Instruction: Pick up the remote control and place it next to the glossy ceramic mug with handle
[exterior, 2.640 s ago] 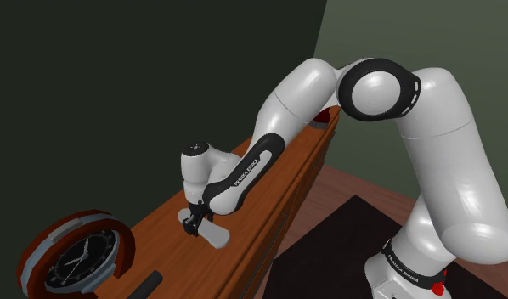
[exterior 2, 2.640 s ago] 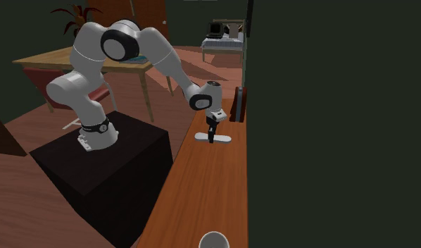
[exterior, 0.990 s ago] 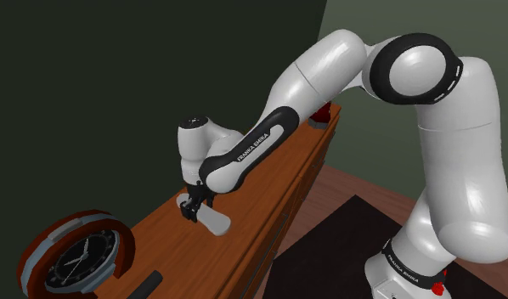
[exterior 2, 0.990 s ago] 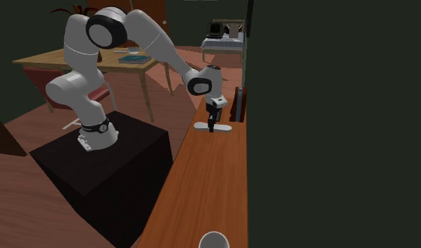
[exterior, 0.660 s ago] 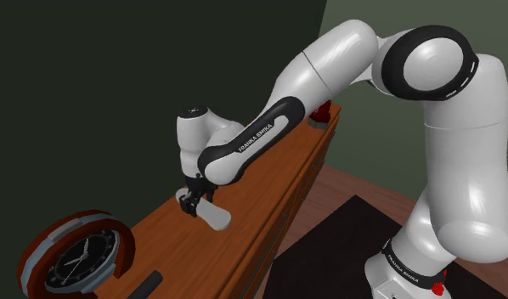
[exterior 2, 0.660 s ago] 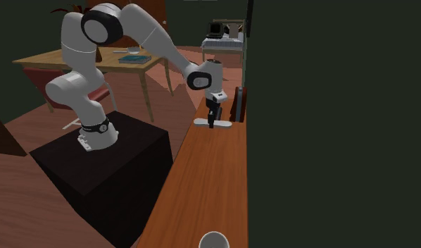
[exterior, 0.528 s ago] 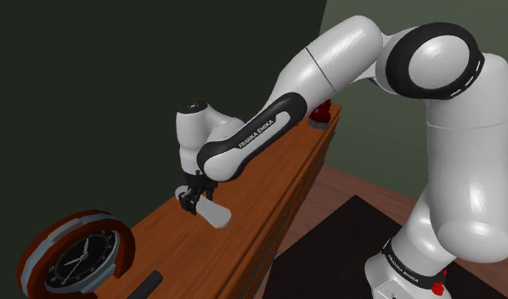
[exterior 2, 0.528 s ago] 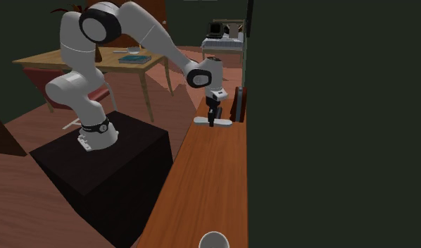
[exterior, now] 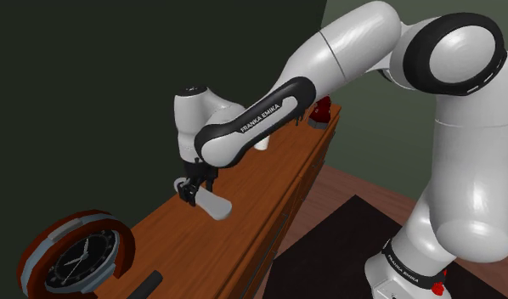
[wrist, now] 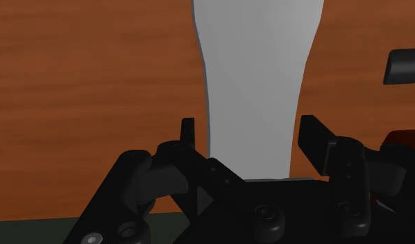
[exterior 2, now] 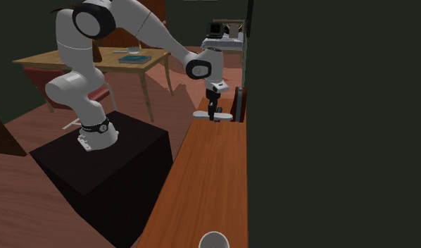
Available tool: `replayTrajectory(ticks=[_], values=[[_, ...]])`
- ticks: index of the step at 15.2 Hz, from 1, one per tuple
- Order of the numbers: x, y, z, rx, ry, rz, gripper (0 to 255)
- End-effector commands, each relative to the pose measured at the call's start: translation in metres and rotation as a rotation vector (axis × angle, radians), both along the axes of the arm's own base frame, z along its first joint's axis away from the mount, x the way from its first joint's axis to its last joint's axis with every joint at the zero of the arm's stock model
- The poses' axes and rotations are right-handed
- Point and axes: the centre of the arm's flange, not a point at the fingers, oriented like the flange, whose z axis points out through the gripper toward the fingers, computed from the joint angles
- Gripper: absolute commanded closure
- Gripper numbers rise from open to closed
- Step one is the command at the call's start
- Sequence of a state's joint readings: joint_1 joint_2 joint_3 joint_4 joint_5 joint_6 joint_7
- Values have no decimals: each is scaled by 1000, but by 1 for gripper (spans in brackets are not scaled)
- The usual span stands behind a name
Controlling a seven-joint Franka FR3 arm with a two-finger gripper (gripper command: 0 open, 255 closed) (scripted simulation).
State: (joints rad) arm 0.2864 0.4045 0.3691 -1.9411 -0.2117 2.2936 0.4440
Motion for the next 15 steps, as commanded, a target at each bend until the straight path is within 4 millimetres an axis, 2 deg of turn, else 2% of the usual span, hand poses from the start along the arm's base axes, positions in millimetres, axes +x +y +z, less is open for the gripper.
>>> replayTrajectory(ticks=[1, 2, 15], values=[[0, -1, 12, 0, 0, 0, 255], [0, -1, 16, 0, 0, 0, 255], [38, -168, 17, 0, 0, 0, 255]])
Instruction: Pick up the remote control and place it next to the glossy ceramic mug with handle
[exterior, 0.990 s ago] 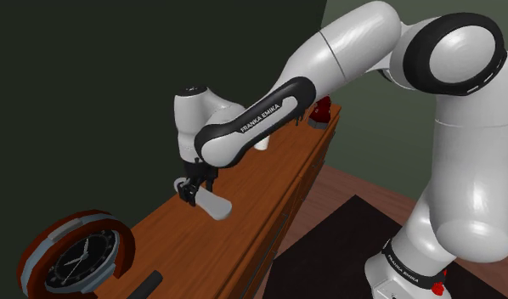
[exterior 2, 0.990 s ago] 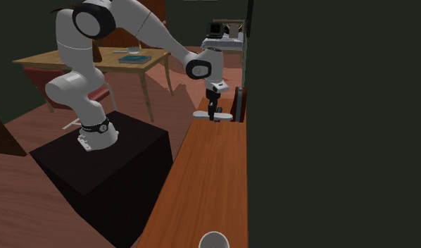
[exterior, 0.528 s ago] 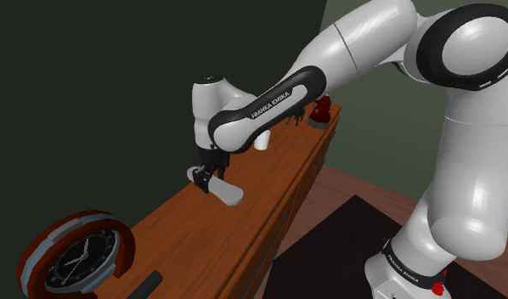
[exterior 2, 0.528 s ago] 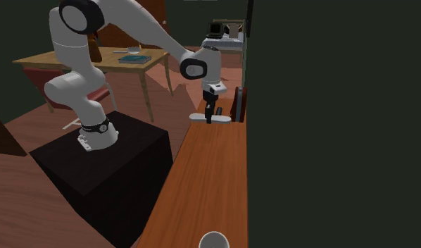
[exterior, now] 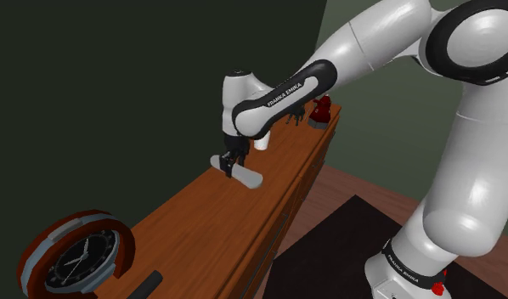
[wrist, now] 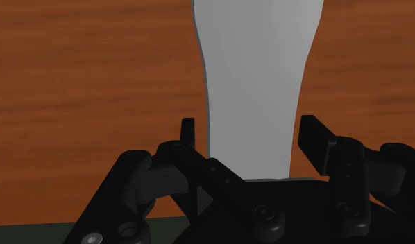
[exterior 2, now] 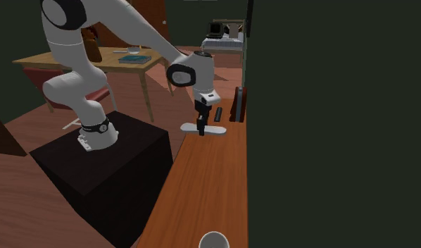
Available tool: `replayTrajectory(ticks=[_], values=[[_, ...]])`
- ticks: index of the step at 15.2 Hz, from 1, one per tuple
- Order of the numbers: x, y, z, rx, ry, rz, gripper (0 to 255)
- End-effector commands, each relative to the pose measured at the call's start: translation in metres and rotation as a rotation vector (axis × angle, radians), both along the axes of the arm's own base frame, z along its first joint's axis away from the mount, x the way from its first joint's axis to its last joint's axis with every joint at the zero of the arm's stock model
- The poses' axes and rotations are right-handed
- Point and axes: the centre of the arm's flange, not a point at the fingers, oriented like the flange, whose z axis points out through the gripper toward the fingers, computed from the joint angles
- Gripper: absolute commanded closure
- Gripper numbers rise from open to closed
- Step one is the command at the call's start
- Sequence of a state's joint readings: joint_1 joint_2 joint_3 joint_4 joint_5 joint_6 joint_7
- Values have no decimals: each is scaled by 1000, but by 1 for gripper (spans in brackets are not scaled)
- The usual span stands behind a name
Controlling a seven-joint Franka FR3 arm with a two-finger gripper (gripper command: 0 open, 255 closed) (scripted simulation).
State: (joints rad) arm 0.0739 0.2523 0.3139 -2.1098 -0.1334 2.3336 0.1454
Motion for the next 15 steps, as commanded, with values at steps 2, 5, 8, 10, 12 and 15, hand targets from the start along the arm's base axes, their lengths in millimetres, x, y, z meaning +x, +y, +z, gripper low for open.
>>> replayTrajectory(ticks=[2, 5, 8, 10, 12, 15], values=[[9, -42, 1, 0, 0, 1, 255], [18, -80, 1, 0, 0, 1, 255], [27, -119, 2, 0, 0, 1, 255], [33, -144, 2, 0, 0, 1, 255], [39, -170, 2, 0, 0, 1, 255], [48, -209, 2, 0, 0, 1, 255]])
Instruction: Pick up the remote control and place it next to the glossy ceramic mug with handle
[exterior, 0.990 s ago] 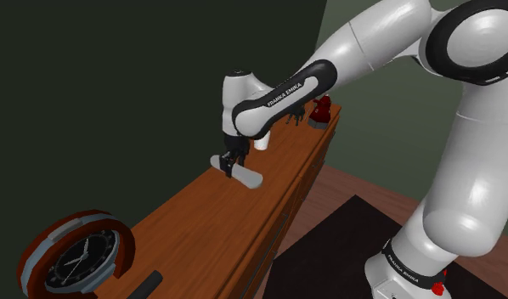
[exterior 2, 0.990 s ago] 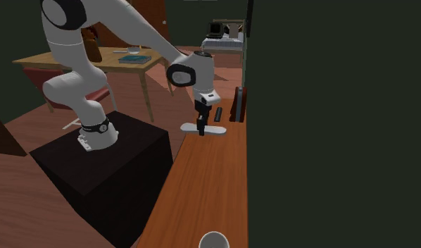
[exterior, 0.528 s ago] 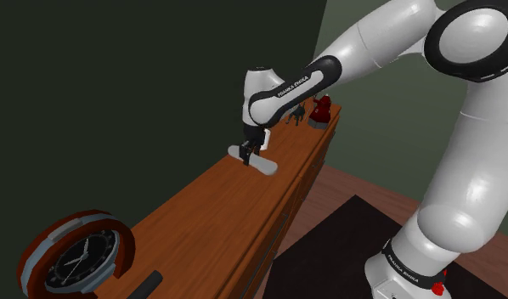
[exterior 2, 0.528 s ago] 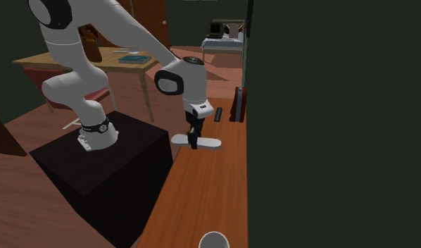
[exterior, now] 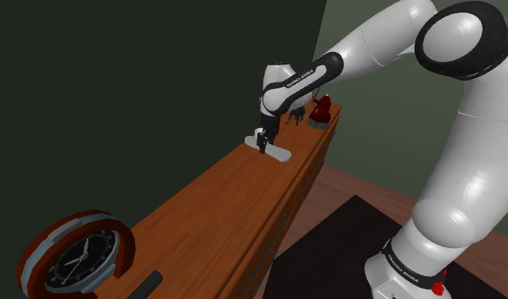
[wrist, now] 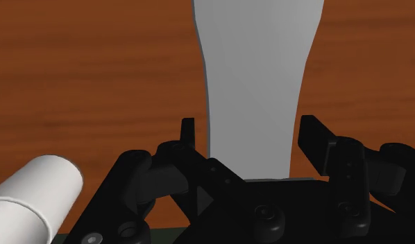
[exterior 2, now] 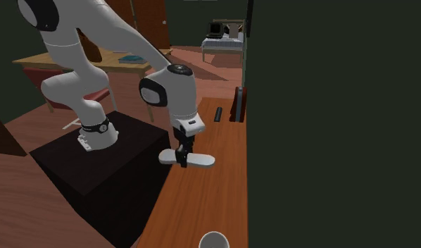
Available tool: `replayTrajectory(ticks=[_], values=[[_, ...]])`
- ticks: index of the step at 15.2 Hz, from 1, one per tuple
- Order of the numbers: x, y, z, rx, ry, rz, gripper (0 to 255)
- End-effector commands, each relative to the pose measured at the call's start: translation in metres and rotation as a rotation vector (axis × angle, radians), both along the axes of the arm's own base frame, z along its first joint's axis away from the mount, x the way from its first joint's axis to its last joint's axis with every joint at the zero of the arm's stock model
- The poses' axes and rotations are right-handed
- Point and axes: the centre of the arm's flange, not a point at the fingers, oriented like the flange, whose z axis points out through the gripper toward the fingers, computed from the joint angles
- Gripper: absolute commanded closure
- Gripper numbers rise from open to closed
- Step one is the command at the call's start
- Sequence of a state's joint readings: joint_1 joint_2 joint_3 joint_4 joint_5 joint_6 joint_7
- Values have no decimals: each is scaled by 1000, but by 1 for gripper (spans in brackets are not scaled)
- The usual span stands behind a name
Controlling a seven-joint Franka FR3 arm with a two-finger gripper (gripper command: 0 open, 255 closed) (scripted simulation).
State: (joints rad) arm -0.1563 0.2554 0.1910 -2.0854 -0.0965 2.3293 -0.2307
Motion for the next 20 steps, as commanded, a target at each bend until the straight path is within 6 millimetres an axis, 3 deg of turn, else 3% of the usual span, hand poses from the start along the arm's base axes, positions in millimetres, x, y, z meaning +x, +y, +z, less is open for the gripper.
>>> replayTrajectory(ticks=[1, 13, 20], values=[[4, -26, -2, 0, 0, 2, 255], [40, -180, -1, 0, 0, 2, 255], [40, -180, -38, 0, 0, 2, 255]])
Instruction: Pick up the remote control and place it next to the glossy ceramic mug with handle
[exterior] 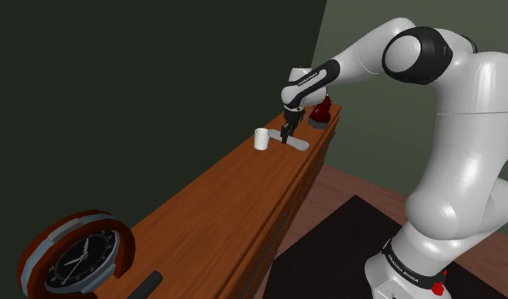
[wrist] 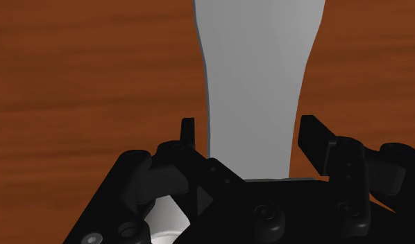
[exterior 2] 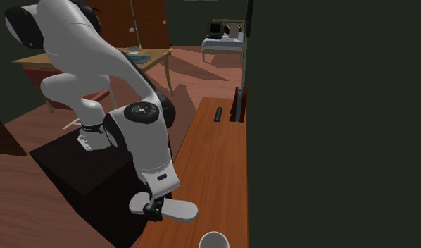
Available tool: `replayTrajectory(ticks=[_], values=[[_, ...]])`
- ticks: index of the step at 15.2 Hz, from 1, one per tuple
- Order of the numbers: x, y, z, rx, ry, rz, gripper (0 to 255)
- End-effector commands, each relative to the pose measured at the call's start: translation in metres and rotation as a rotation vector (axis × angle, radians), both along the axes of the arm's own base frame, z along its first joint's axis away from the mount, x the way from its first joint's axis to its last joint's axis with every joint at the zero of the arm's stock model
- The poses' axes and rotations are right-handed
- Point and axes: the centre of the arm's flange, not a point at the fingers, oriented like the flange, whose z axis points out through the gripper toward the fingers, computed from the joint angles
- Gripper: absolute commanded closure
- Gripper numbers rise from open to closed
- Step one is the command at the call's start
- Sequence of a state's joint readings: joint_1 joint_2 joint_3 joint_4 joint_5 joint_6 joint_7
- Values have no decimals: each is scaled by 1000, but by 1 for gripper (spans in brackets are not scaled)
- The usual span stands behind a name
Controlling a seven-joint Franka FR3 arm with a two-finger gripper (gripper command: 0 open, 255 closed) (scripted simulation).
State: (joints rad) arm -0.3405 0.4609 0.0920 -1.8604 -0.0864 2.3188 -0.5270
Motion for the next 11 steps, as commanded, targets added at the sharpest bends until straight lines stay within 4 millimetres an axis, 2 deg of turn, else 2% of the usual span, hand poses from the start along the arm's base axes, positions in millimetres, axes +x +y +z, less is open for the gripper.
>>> replayTrajectory(ticks=[1, 11], values=[[1, -1, -11, 0, -1, 0, 255], [1, -1, -63, 0, -1, 0, 255]])
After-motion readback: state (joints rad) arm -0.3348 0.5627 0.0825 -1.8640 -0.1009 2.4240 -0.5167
